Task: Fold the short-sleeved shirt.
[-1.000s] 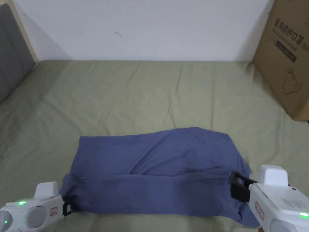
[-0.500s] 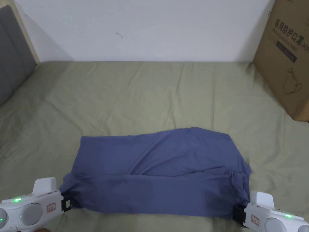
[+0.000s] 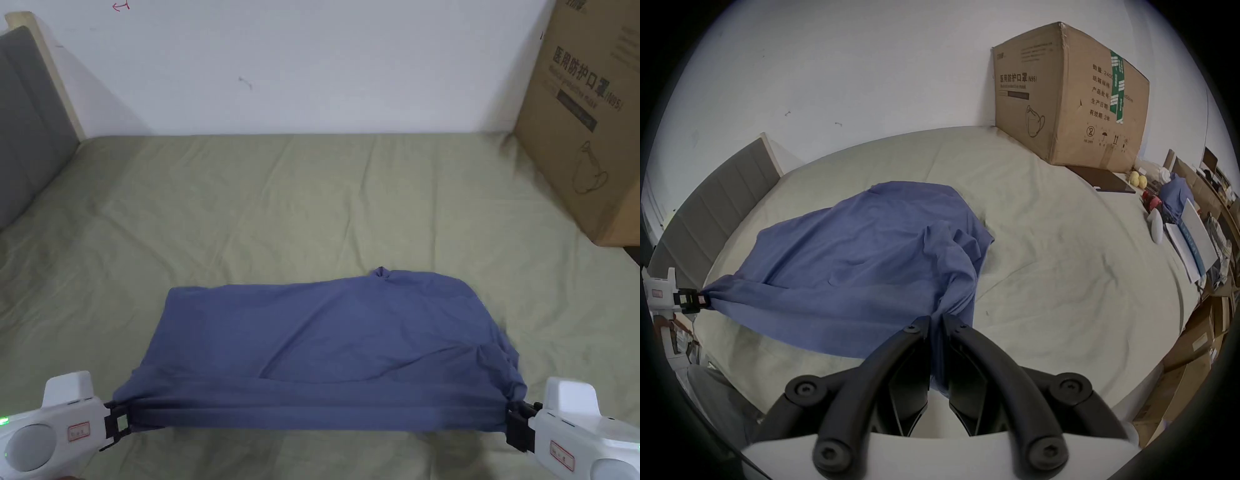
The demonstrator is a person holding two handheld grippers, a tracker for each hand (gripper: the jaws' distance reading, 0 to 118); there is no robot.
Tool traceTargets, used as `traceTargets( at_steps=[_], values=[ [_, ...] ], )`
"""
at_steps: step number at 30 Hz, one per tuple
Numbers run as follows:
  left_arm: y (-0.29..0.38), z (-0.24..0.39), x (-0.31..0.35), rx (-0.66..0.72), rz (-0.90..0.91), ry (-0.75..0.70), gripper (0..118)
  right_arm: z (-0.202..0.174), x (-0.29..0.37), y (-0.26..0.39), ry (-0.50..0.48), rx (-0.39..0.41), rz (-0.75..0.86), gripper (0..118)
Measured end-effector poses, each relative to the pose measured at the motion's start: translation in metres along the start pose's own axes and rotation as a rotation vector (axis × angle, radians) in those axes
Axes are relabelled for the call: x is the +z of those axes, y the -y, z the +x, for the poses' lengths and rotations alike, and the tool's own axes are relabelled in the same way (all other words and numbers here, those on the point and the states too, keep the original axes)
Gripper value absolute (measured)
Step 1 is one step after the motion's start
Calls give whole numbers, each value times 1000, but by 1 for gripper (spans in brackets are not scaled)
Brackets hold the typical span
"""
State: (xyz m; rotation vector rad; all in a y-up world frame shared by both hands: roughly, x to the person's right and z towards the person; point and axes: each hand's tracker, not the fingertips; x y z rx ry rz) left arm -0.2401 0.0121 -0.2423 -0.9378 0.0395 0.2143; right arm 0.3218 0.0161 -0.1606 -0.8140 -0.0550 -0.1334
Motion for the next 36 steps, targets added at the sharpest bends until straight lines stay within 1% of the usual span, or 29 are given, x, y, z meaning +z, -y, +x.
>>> traceTargets(
  at_steps=[2,5,8,9,10,13,14,15,16,17,18,19,20,21,22,23,24,25,26,28,31,33,34,35,36],
  values=[
    [10,-14,-10,-10,-9,-2,3,4,-1,15,-1,0,-18,7],
    [31,-16,-6,-25,-36,-10,3,6,-6,35,15,3,-69,7],
    [47,-18,-15,-23,-72,-22,3,6,-20,51,38,-21,-155,7],
    [48,-20,-27,-28,-82,-28,3,6,-26,56,41,-29,-172,7],
    [51,-21,-37,-38,-115,-50,3,-7,-9,49,43,-37,-202,7],
    [58,-16,-45,-47,-150,-68,4,-13,-9,53,53,-38,-213,7],
    [59,-13,-43,-47,-148,-72,12,-10,-21,59,56,-36,-204,7],
    [58,-11,-40,-47,-137,-75,22,-11,-18,57,59,-36,-200,10],
    [57,-9,-36,-50,-132,-80,37,-14,-13,53,62,-35,-193,16],
    [54,-7,-34,-49,-140,-85,52,-17,-7,47,66,-32,-177,29],
    [52,-6,-30,-42,-146,-88,60,-16,-2,44,74,-25,-157,34],
    [48,-3,-23,-34,-139,-84,60,-17,6,36,77,-10,-119,34],
    [45,0,-13,-23,-105,-71,85,-20,16,27,84,3,-77,62],
    [40,5,-8,-17,-40,-48,99,-23,24,19,78,7,-41,79],
    [34,11,3,-27,21,-23,105,-24,38,7,71,7,22,88],
    [26,18,16,-34,82,-1,104,-28,50,-4,62,7,84,91],
    [18,23,26,-52,133,15,104,-32,60,-13,53,10,129,91],
    [12,35,54,-65,190,31,104,-37,72,-25,44,10,182,91],
    [4,44,69,-77,262,43,104,-34,71,-31,32,13,236,91],
    [-8,58,91,-105,392,61,105,-44,89,-48,18,24,331,91],
    [-23,74,108,-121,547,67,104,-57,106,-65,14,44,454,91],
    [-27,89,123,-139,619,77,104,-66,114,-71,23,64,523,90],
    [-28,96,127,-147,653,75,101,-72,120,-74,36,82,556,90],
    [-28,101,130,-141,679,63,95,-77,122,-75,56,95,578,87],
    [-28,103,131,-132,685,66,85,-80,123,-76,69,105,587,84]
  ],
)
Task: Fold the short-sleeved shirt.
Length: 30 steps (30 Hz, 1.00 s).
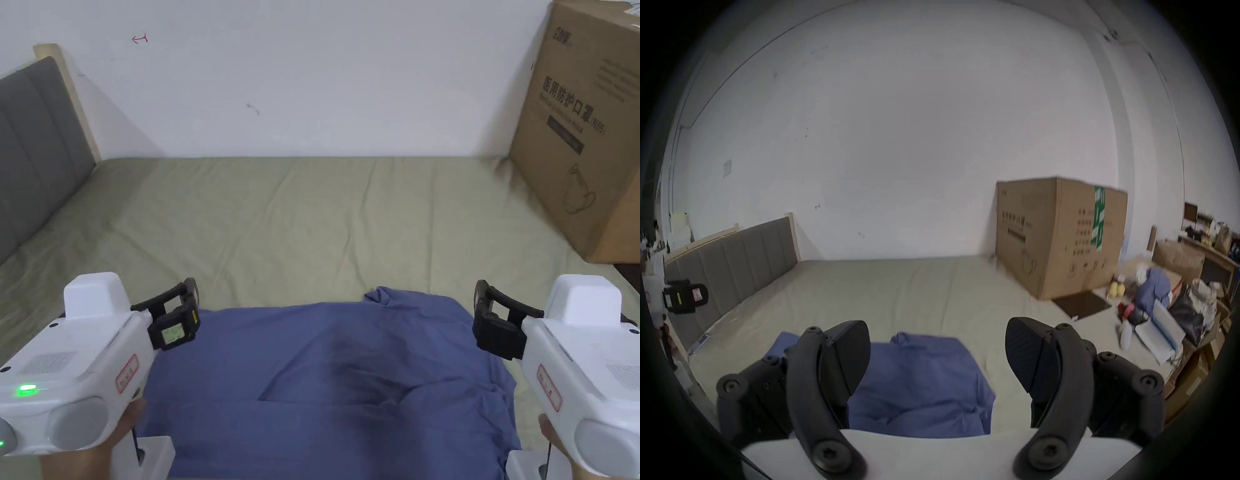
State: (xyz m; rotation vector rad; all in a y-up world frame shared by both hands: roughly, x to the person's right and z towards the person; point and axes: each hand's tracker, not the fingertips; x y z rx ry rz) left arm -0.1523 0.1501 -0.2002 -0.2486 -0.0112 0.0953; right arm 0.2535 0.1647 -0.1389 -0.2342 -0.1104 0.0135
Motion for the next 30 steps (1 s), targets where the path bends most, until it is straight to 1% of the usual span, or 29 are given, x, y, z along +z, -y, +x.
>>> traceTargets(
  at_steps=[1,2,3,4,5,7,9,12,15,18,24,26,28,30],
  values=[
    [3,-1,-6,4,7,5,73,-3,0,0,4,7,19,78],
    [4,2,-6,14,20,11,50,-5,0,0,5,10,37,66],
    [5,3,-6,17,21,13,32,-6,0,1,2,10,40,51],
    [6,4,-6,25,21,21,15,-7,0,1,-1,6,47,32],
    [6,11,-5,28,32,32,1,-8,-1,2,-1,4,57,2],
    [9,17,-5,-5,45,28,0,-10,-3,2,19,16,74,0],
    [13,18,-13,-65,23,38,0,-8,-8,2,4,20,72,0],
    [17,17,-28,-58,0,43,0,-9,-14,0,10,21,70,0],
    [8,16,-47,-41,-66,41,0,-7,-26,-3,8,11,56,0],
    [6,0,-89,-9,-191,53,0,-7,-43,-6,7,20,38,0],
    [8,-27,-180,70,-371,69,0,-7,-83,-10,1,29,4,0],
    [15,-41,-214,72,-430,61,0,-6,-96,-11,2,35,-10,0],
    [23,-47,-243,48,-481,55,0,-7,-108,-9,1,39,-23,0],
    [28,-43,-261,27,-558,40,0,-7,-121,-7,3,47,-41,0]
  ],
)
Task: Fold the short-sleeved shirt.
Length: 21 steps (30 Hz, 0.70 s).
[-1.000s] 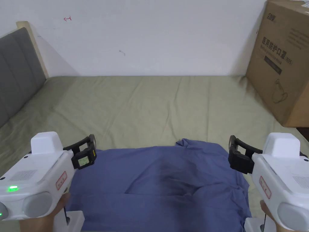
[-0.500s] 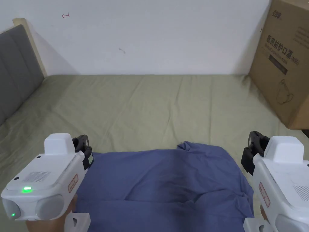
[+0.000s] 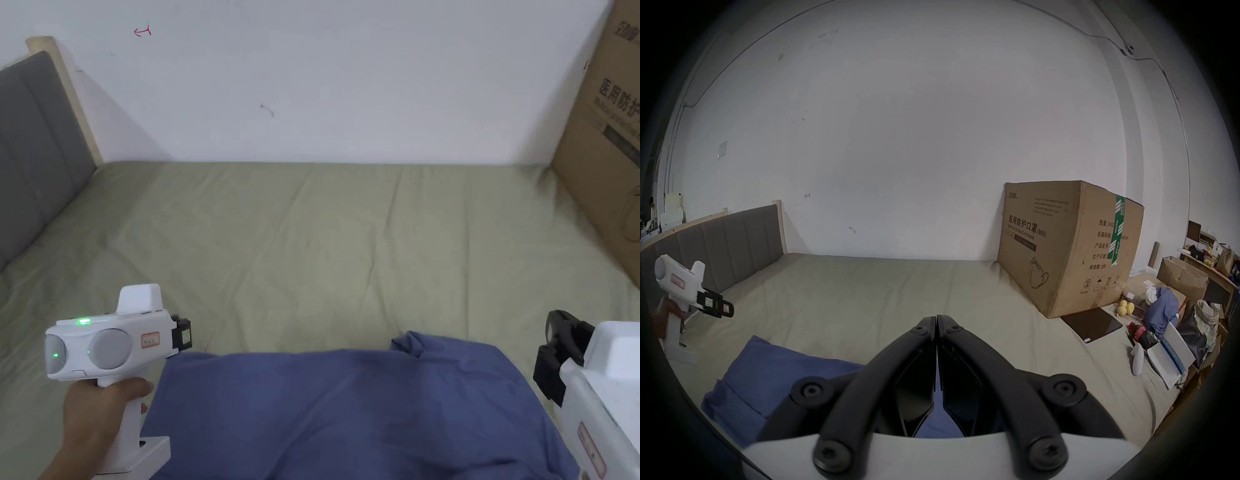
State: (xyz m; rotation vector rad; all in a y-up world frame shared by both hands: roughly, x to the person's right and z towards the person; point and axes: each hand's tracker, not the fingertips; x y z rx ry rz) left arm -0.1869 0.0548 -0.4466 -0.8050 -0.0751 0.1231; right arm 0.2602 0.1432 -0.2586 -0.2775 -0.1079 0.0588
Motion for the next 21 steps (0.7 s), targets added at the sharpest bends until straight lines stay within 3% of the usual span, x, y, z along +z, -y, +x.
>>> traceTargets(
  at_steps=[4,5,7,9,10,15,16,17,18,19,21],
  values=[
    [-8,-21,-64,2,-120,-32,0,-2,-25,7,-2,8,-38,0],
    [-8,-24,-77,-13,-149,-48,7,-2,-30,9,-4,10,-44,0],
    [-9,-27,-94,-28,-184,-92,41,-3,-38,13,-3,17,-62,0],
    [-7,-32,-113,-18,-266,-84,90,-3,-46,18,-3,22,-80,0],
    [-5,-33,-122,-11,-302,-97,99,-3,-50,21,-1,26,-90,0],
    [7,-27,-128,-2,-296,-142,98,-3,-61,31,1,27,-126,0],
    [10,-25,-128,1,-307,-135,90,-4,-63,33,2,29,-131,0],
    [13,-24,-131,3,-321,-121,69,-4,-64,34,3,30,-137,0],
    [16,-22,-132,12,-340,-85,57,-3,-65,35,2,30,-142,0],
    [20,-26,-133,-6,-311,-117,56,-1,-67,36,2,28,-148,0],
    [20,-23,-129,-41,-299,-107,29,3,-73,39,0,15,-158,0]
  ],
)
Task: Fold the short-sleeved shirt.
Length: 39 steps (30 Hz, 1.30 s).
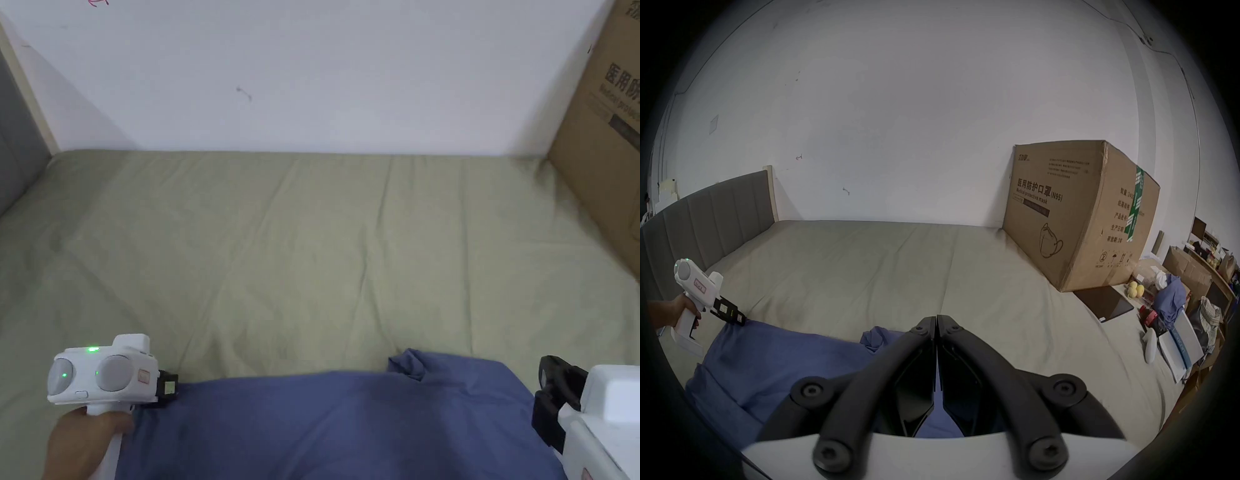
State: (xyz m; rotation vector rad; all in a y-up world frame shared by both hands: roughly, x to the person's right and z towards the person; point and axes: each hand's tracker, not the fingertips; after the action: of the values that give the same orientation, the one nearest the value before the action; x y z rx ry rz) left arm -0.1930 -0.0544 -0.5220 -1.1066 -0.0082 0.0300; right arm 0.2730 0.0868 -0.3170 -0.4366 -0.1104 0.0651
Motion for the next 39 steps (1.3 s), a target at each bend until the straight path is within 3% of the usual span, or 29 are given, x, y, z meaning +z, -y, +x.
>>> traceTargets(
  at_steps=[1,2,6,7,10,11,12,16,19,22,24,26,28,32,39],
  values=[
    [0,1,4,-21,12,10,9,3,-5,0,-4,-9,-10,0],
    [-6,0,2,-20,31,48,2,7,-12,-1,-9,-16,-21,0],
    [-2,6,30,-29,125,52,1,26,-56,-3,-37,-86,-123,4],
    [-1,7,38,-18,143,69,1,33,-72,-1,-32,-84,-138,12],
    [0,5,56,-29,177,92,1,44,-120,1,-27,-62,-248,82],
    [0,5,59,-35,184,92,1,49,-131,3,-44,-66,-286,95],
    [1,4,61,-40,189,91,1,52,-145,7,-48,-63,-307,96],
    [2,-1,62,-37,199,98,1,55,-179,18,-27,-65,-438,96],
    [1,2,62,-32,199,100,1,56,-213,45,-35,38,-514,85],
    [3,-2,61,-29,195,100,1,58,-226,61,-47,14,-587,79],
    [5,-5,61,-26,193,100,1,53,-223,67,-51,24,-608,60],
    [9,-4,65,-20,193,95,1,55,-218,68,-90,-34,-587,38],
    [16,-4,69,-14,212,80,1,54,-206,62,-90,-43,-580,2],
    [24,-8,78,26,223,84,1,53,-177,46,-92,-6,-521,1],
    [45,-12,127,70,279,78,1,61,-81,1,-177,-60,-345,1]
  ],
)
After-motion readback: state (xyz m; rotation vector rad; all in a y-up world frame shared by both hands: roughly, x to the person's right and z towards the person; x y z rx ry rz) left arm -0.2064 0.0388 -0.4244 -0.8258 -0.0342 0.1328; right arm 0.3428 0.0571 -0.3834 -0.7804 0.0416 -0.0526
